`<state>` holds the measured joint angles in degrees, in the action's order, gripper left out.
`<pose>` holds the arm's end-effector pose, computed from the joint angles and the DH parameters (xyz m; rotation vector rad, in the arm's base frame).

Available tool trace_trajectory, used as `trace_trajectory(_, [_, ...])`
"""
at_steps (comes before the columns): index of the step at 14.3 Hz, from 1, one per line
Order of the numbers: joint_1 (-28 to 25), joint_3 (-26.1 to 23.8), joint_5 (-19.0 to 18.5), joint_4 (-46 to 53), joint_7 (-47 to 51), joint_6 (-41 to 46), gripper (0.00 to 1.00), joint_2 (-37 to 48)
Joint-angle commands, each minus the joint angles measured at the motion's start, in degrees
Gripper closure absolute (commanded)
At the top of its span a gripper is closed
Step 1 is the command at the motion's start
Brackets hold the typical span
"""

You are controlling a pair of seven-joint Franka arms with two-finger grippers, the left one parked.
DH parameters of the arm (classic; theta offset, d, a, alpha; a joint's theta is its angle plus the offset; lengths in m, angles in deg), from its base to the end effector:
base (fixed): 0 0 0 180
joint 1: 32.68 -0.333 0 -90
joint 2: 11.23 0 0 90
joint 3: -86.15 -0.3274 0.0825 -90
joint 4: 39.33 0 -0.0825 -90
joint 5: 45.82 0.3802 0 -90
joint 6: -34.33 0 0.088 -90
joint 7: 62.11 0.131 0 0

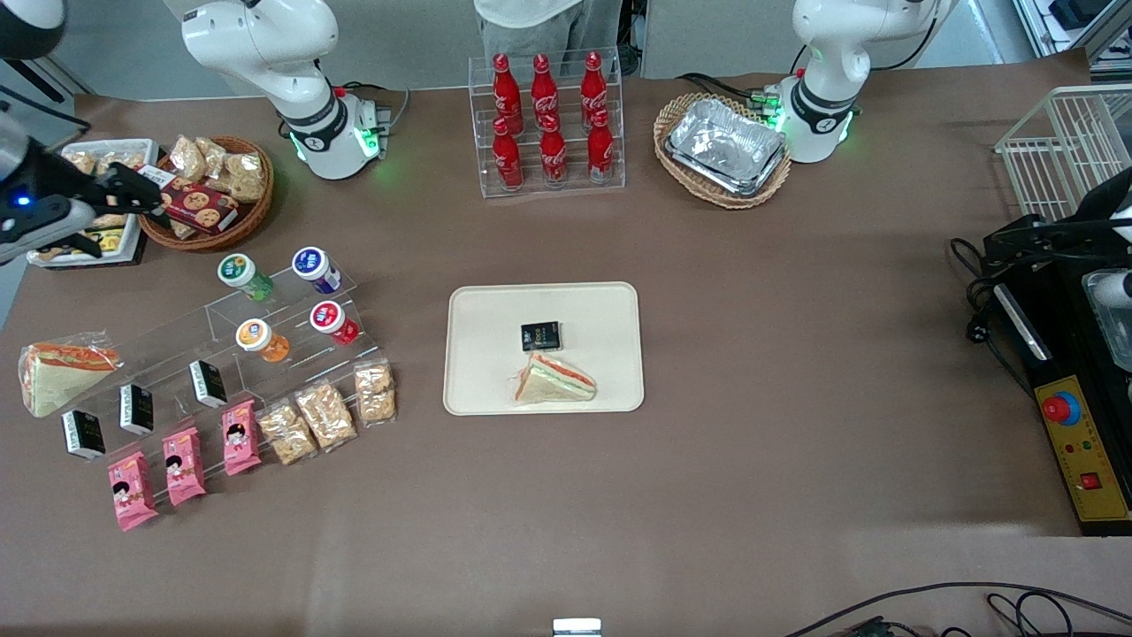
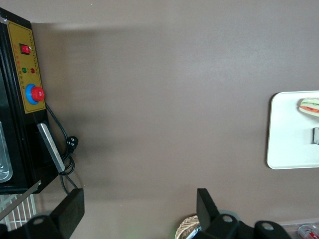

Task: Place green gum on tray
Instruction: 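Move the right gripper over the green gum bottle on the rack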

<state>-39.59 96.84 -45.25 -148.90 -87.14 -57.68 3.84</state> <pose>0.4619 -0.0386 0.5861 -3.0184 -0.5769 0.0493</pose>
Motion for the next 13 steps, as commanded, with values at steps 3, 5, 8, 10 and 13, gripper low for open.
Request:
trace_trajectory(3, [1.55,-0.14,-1.53,-24.0,-0.11,-14.41,0.0,11.65])
trace_trajectory(5, [1.73,-0.14,-1.53,-27.52,-0.02,-18.62,0.0,11.39])
trace_trajectory(8, [2.52,-0.14,-1.53,-32.71,-0.02,-25.3,0.0,10.69])
trace_trajectory(10, [2.7,-0.05,-1.53,-35.7,-0.02,-29.09,0.0,10.42])
trace_trajectory(13, [3.66,-0.14,-1.62,-37.64,-0.02,-32.08,0.0,9.02])
